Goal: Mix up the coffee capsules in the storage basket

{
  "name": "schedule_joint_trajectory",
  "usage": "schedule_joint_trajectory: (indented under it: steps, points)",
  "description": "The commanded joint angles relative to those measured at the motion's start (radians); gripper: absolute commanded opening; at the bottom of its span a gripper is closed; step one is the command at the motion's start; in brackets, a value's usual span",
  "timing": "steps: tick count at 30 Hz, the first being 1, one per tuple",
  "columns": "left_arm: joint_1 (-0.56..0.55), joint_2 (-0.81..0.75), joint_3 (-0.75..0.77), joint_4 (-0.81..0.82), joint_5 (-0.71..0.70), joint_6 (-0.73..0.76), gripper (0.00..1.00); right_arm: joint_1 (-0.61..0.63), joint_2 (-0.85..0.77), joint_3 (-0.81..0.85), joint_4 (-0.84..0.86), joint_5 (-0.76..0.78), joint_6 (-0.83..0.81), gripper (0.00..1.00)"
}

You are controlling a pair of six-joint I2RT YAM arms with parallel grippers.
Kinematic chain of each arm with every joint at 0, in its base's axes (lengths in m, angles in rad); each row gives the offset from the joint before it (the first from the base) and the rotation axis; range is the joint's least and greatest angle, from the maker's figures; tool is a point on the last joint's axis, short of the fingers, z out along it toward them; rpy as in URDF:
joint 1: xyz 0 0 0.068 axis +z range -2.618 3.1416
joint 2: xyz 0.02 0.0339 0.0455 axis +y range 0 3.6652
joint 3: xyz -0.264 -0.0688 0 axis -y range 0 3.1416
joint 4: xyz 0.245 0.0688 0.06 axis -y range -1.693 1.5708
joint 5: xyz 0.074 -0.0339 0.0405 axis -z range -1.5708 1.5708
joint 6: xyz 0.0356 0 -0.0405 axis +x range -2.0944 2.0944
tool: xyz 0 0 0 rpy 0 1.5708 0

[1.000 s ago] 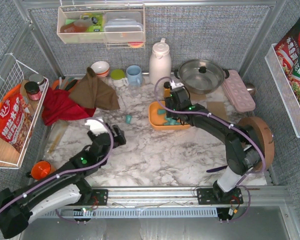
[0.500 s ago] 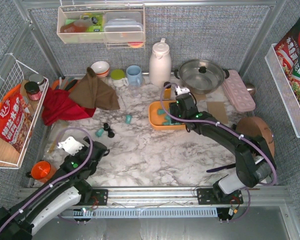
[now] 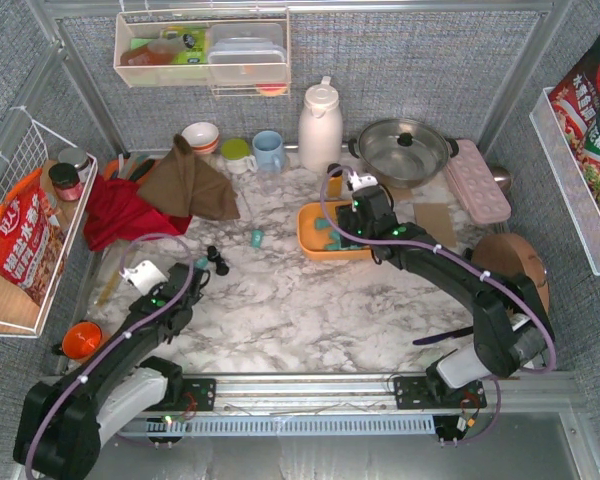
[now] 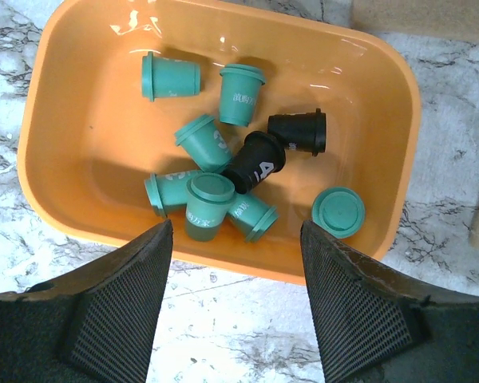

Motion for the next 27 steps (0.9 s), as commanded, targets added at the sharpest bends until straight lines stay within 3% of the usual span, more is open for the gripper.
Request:
schedule_joint_trajectory:
  steps: [1,6,27]
  points:
    - [0.047,0.067,0.024,0.139,0.098,0.198,0.99,0.000,-0.007,0.009,0.002,-0.004,-0.012,0.69]
    - [0.085,0.123,0.022,0.177,0.139,0.242,0.99,0.000,-0.002,0.015,-0.007,-0.004,-0.018,0.69]
    - [0.120,0.345,0.107,0.156,0.133,0.146,0.74,0.000,0.021,0.029,-0.019,-0.005,-0.021,0.69]
